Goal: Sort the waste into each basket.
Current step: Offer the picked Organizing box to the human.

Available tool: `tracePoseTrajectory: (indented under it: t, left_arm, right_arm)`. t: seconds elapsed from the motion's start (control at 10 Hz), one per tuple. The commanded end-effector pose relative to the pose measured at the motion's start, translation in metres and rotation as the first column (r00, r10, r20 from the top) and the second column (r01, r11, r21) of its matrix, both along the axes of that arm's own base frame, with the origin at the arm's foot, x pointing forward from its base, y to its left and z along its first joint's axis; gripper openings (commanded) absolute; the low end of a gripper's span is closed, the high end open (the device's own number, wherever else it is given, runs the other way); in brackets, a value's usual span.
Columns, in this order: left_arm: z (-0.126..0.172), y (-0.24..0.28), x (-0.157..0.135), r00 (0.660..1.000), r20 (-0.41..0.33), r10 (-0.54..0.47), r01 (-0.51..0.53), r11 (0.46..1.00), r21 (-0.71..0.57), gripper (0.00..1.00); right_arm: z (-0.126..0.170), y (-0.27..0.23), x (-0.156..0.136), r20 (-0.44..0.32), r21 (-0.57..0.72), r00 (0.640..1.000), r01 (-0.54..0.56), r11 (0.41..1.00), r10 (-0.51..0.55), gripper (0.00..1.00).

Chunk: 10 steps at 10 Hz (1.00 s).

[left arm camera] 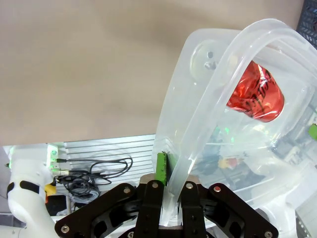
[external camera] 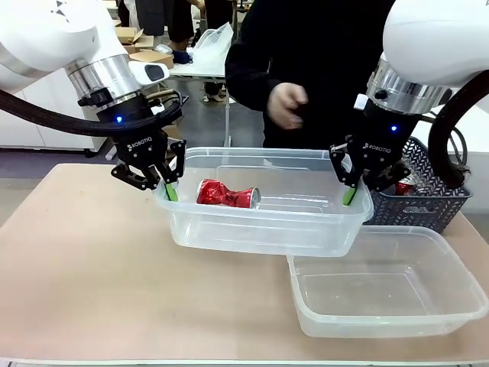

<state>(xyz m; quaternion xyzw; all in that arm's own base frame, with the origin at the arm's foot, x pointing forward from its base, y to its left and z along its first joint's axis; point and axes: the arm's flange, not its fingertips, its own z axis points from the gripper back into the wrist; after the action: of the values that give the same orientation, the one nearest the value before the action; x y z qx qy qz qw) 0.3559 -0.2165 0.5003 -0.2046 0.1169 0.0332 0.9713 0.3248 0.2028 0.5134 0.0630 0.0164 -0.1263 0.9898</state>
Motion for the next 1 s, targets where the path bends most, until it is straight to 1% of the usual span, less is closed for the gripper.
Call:
tracePoseTrajectory:
  t: [0.0, 0.9]
  left_arm:
    - [0.0027, 0.0039, 0.0020, 1.000, -0.007, 0.028, -0.028, 0.999, -0.022, 0.05]
    - [0.0027, 0.0039, 0.0020, 1.000, -0.007, 0.028, -0.028, 0.999, -0.022, 0.05]
  right_arm:
    - [0.0042, -0.0017, 0.0007, 0.002, 0.001, 1.000, 0.015, 1.000, -0.015, 0.04]
    - [0.0042, -0.0017, 0.0007, 0.002, 0.001, 1.000, 0.015, 1.000, -0.015, 0.04]
